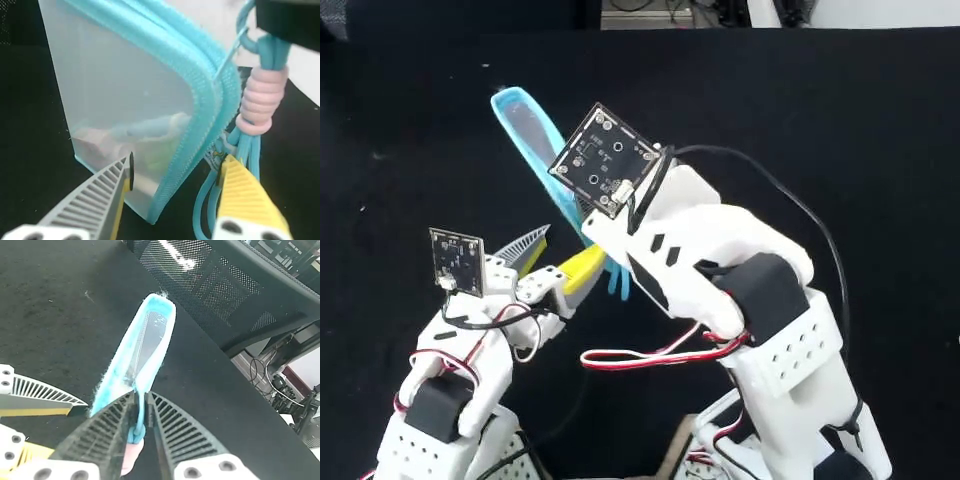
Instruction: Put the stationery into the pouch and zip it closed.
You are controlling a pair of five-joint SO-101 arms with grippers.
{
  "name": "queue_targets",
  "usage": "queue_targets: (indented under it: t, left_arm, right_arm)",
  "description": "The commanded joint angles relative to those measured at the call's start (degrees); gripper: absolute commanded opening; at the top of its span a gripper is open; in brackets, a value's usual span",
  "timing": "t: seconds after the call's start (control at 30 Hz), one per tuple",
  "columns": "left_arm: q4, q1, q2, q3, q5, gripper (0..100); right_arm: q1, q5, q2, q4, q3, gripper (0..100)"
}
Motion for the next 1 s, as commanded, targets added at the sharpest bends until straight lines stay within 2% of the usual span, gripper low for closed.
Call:
queue_targets:
  t: [0.0,0.17,0.33,0.5,0.6,0.73,0.97]
  left_arm:
    - [-2.02,1.01,0.09,-1.89,0.0,28]
    - [-8.35,0.92,2.73,-0.22,-1.05,28]
    - [-13.36,0.92,13.98,-3.56,-1.23,28]
    - [-12.84,-4.44,24.79,-9.89,-1.23,28]
    - [-8.62,-7.08,25.93,-12.0,-1.41,28]
    - [-3.87,-6.99,23.65,-14.37,-5.8,25]
    - [-3.69,-1.8,17.85,-14.46,-9.32,10]
  right_arm:
    - [0.7,0.26,-1.63,-0.79,-0.4,1.0]
    - [0.7,0.18,-1.63,-0.79,-0.31,1.0]
    - [0.7,0.18,-1.63,-0.7,-0.31,1.0]
    - [0.7,0.35,-1.8,-0.62,-0.22,1.0]
    - [0.79,0.35,-1.71,-0.62,-0.22,1.0]
    - [0.7,0.44,-1.54,-0.62,-0.13,1.0]
    - [0.7,0.44,-1.89,-1.14,4.62,1.1]
